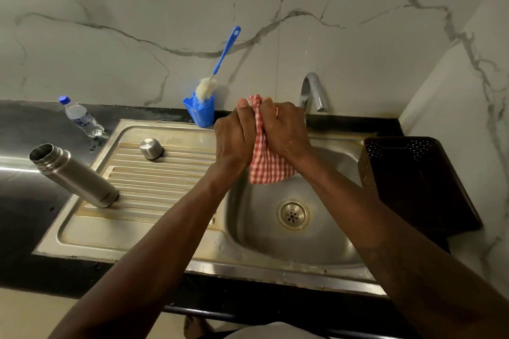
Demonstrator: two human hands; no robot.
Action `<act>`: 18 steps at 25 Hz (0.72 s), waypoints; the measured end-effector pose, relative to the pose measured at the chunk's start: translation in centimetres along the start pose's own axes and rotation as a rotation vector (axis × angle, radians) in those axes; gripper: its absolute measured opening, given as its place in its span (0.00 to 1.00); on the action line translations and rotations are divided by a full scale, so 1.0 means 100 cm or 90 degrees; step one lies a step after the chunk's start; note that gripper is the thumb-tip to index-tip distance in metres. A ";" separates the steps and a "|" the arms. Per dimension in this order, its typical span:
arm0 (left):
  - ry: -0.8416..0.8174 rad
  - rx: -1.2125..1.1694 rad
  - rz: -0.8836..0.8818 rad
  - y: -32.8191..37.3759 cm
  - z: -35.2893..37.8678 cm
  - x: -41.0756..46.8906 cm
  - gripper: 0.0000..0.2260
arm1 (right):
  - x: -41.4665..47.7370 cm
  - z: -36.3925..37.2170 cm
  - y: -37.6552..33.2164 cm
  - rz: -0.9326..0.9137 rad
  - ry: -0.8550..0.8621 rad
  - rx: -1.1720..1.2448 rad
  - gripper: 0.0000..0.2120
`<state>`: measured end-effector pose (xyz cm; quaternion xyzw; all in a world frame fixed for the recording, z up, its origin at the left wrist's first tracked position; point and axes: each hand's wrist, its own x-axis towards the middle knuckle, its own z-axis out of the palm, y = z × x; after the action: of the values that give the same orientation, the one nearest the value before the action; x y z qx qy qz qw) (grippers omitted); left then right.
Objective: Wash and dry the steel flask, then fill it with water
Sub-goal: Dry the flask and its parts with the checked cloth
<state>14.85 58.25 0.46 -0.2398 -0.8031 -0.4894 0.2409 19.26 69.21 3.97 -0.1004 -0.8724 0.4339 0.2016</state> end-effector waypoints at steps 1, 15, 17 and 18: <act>-0.004 0.050 0.082 -0.007 -0.002 0.000 0.21 | 0.002 -0.001 -0.004 0.108 -0.072 0.021 0.25; -0.391 -0.035 -0.509 0.016 -0.011 0.025 0.32 | -0.016 0.019 0.043 -0.062 0.005 0.036 0.39; -0.314 0.106 -0.274 0.018 -0.003 0.012 0.27 | -0.013 0.018 0.041 -0.090 0.067 0.025 0.36; -0.228 0.162 -0.131 0.017 -0.002 0.008 0.26 | -0.014 0.016 0.040 -0.121 0.116 0.012 0.31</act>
<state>15.36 58.86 2.22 -0.2070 -0.9085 -0.3557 0.0720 19.82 70.01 -0.42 -0.0547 -0.8518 0.4101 0.3213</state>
